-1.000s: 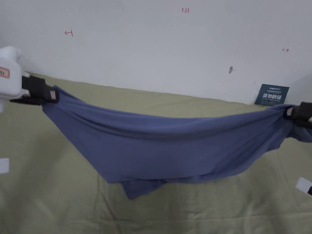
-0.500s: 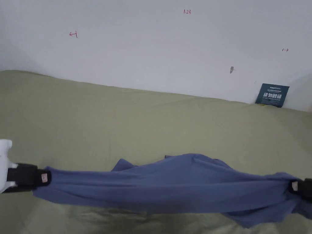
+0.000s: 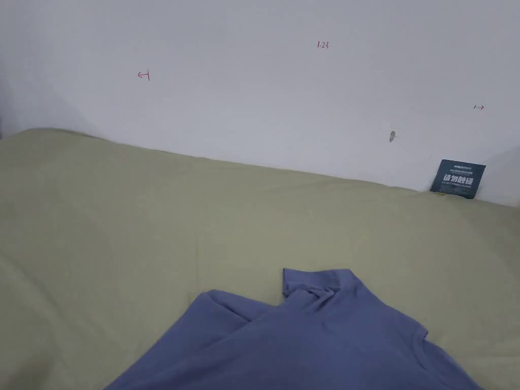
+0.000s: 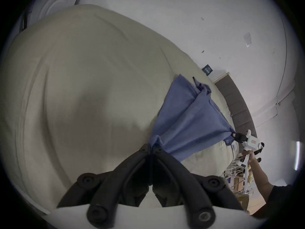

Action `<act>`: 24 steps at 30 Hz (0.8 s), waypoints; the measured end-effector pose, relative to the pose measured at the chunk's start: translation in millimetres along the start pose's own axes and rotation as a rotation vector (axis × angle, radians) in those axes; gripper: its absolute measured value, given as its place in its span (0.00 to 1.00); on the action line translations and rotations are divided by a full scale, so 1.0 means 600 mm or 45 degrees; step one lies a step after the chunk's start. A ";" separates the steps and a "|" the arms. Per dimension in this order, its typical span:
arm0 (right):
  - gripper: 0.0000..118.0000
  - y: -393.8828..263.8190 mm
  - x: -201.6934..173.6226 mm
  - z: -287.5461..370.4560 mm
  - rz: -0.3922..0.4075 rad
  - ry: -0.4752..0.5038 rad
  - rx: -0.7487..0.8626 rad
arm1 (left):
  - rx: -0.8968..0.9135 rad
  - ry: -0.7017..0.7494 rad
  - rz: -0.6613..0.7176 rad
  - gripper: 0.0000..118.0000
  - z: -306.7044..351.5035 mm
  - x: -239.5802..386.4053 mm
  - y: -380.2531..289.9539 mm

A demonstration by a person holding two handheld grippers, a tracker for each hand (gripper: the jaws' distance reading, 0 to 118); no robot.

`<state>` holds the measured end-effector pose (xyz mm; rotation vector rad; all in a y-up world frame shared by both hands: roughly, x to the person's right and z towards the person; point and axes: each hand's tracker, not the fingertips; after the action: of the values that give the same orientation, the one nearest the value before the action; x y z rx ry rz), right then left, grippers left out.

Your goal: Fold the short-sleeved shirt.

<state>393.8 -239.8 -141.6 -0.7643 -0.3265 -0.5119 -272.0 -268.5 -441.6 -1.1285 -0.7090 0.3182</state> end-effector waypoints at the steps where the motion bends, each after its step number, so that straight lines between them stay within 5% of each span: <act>1: 0.05 -0.007 0.003 0.004 -0.011 0.007 -0.002 | -0.003 -0.007 0.018 0.00 0.001 -0.006 -0.010; 6: 0.05 -0.022 0.002 0.020 -0.006 -0.010 -0.017 | -0.005 0.046 0.008 0.03 0.009 -0.011 -0.044; 8: 0.12 -0.024 -0.004 0.027 -0.003 -0.013 -0.015 | -0.026 0.100 -0.007 0.22 0.013 0.003 -0.053; 9: 0.30 -0.023 -0.012 0.033 0.006 -0.030 -0.008 | -0.031 0.151 -0.016 0.35 0.018 0.010 -0.055; 10: 0.70 -0.020 0.000 0.033 0.016 -0.067 0.006 | -0.023 0.116 -0.009 0.57 0.028 0.021 -0.057; 11: 0.85 -0.016 -0.005 0.039 0.017 -0.089 -0.004 | -0.015 0.114 -0.003 0.68 0.038 0.032 -0.057; 14: 0.85 -0.007 -0.040 0.086 0.085 -0.049 0.100 | 0.064 0.210 -0.113 0.69 0.076 0.095 -0.043; 18: 0.85 0.016 -0.147 0.146 0.220 -0.203 0.302 | 0.296 0.354 -0.380 0.69 0.108 0.228 -0.018; 24: 0.85 -0.034 -0.307 0.190 0.150 -0.146 0.518 | 0.573 0.402 -0.411 0.69 0.062 0.399 -0.050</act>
<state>218.9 -110.7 -136.3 -0.4149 -0.4722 -0.2774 -122.5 -118.4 -320.6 -0.6038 -0.4943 0.0173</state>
